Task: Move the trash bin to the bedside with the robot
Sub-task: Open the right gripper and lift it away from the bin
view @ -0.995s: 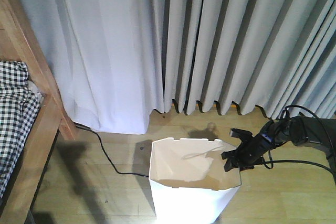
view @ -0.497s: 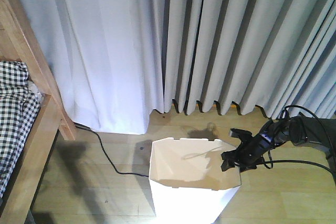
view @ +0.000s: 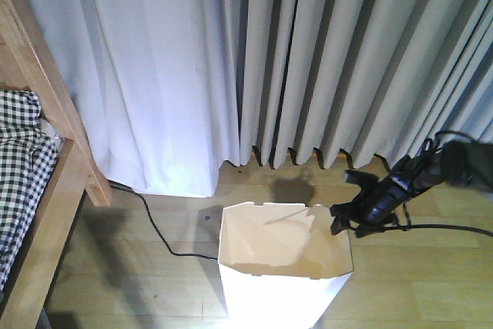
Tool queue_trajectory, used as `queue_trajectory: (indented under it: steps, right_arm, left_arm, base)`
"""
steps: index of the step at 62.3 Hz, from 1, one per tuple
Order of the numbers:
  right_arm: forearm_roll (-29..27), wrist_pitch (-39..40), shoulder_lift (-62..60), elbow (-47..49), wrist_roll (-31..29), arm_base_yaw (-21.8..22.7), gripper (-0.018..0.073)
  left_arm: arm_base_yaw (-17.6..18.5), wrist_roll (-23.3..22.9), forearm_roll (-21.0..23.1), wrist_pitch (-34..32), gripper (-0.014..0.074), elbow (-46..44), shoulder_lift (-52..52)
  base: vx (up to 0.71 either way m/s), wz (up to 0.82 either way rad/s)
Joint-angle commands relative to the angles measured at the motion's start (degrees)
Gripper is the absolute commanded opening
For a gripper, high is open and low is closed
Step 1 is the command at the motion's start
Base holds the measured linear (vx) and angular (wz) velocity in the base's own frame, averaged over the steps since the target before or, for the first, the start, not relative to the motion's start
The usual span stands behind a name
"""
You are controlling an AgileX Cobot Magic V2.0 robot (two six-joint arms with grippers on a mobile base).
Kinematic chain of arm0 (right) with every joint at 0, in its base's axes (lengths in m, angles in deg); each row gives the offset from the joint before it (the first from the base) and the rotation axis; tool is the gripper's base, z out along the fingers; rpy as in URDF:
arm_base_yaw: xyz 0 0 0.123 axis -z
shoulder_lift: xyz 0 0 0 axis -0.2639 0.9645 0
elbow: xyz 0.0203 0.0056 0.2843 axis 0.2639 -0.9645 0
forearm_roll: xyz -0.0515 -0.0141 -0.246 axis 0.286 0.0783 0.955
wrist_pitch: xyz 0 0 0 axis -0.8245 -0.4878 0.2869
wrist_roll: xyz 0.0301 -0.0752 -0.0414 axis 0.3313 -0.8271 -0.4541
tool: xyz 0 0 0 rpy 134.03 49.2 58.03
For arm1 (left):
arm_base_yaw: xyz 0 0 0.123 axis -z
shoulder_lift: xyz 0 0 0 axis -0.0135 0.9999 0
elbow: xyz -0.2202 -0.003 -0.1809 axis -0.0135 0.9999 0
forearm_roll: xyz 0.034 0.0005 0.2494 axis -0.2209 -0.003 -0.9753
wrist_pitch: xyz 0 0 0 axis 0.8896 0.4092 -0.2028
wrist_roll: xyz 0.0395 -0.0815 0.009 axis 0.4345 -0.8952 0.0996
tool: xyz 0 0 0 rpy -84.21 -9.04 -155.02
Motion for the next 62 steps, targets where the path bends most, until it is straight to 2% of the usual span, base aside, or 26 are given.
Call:
queue_trajectory:
  steps: [1,14,25,45,62]
  right_arm:
    - [-0.51,7.73,-9.78,-7.61,-1.1,0.07,0.0508]
    - [-2.65,18.84,-27.61,-28.17,-6.98,0.07,0.0508]
    - [-2.83,22.15,-43.99,-40.34,-11.67,0.07,0.0508]
    - [-2.91,22.1,-72.87,-51.74,-12.39,0.07,0.0508]
    - [-6.41,21.72,-98.9,-58.8,-12.39,0.07,0.0508]
  left_arm:
    - [0.17,-0.25,0.17,-3.98,-0.0006,1.07,-0.82]
    - [0.17,-0.25,0.17,-3.98,-0.0006,1.07,-0.82]
    - [0.17,-0.25,0.17,-3.98,-0.0006,1.07,-0.82]
    - [0.17,-0.25,0.17,-3.98,-0.0006,1.07,-0.82]
    - [0.17,-0.25,0.17,-3.98,-0.0006,1.07,-0.82]
  base:
    - [0.0,0.0]
    - [0.0,0.0]
    - [0.0,0.0]
    - [0.0,0.0]
    - [0.0,0.0]
